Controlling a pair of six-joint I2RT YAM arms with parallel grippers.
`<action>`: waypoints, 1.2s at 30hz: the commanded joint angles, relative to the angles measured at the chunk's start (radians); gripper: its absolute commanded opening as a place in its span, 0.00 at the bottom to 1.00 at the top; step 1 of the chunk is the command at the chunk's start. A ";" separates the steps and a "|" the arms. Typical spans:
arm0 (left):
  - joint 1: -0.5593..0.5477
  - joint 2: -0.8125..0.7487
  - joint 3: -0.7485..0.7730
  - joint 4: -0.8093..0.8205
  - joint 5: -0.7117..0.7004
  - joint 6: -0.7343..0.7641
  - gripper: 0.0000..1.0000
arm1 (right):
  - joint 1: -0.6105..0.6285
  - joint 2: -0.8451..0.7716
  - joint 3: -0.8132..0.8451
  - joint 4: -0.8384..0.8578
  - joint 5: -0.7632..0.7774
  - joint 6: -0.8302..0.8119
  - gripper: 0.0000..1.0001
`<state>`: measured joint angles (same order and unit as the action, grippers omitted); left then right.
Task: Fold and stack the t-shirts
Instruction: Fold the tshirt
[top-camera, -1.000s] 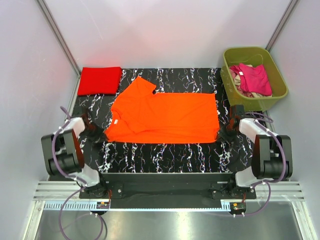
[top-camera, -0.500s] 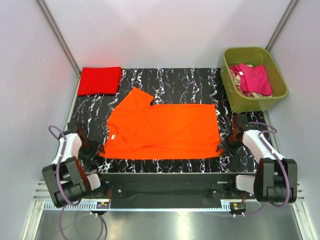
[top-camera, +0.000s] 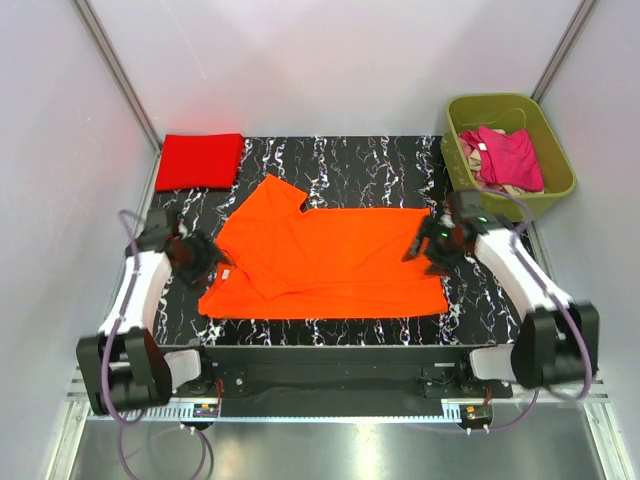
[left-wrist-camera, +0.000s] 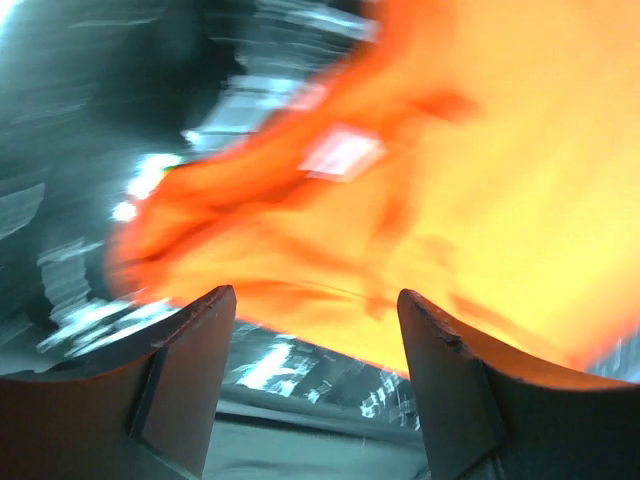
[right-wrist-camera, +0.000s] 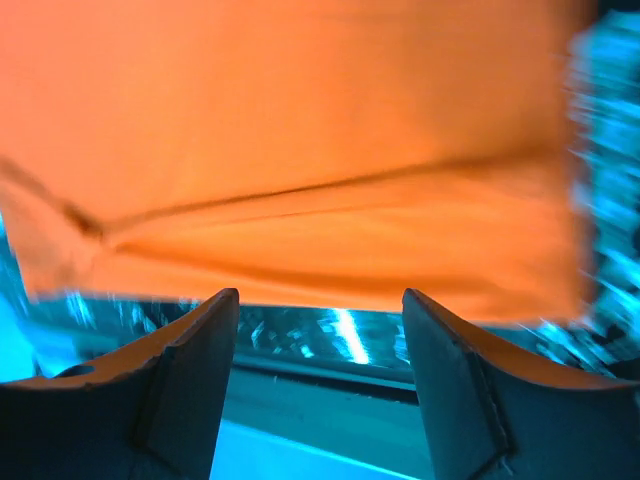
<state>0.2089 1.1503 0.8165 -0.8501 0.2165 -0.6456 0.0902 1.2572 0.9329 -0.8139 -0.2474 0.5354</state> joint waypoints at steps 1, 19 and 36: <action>-0.112 0.084 0.058 0.192 0.244 0.073 0.72 | 0.155 0.190 0.096 0.099 -0.157 -0.101 0.73; -0.154 0.422 0.121 0.256 0.251 0.121 0.62 | 0.577 0.572 0.475 0.263 -0.240 -0.064 0.67; -0.154 0.531 0.082 0.342 0.262 0.121 0.60 | 0.526 0.516 0.339 0.321 -0.262 -0.012 0.67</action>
<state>0.0582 1.6615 0.9031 -0.5648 0.4686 -0.5396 0.6159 1.8187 1.2812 -0.5266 -0.4988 0.5114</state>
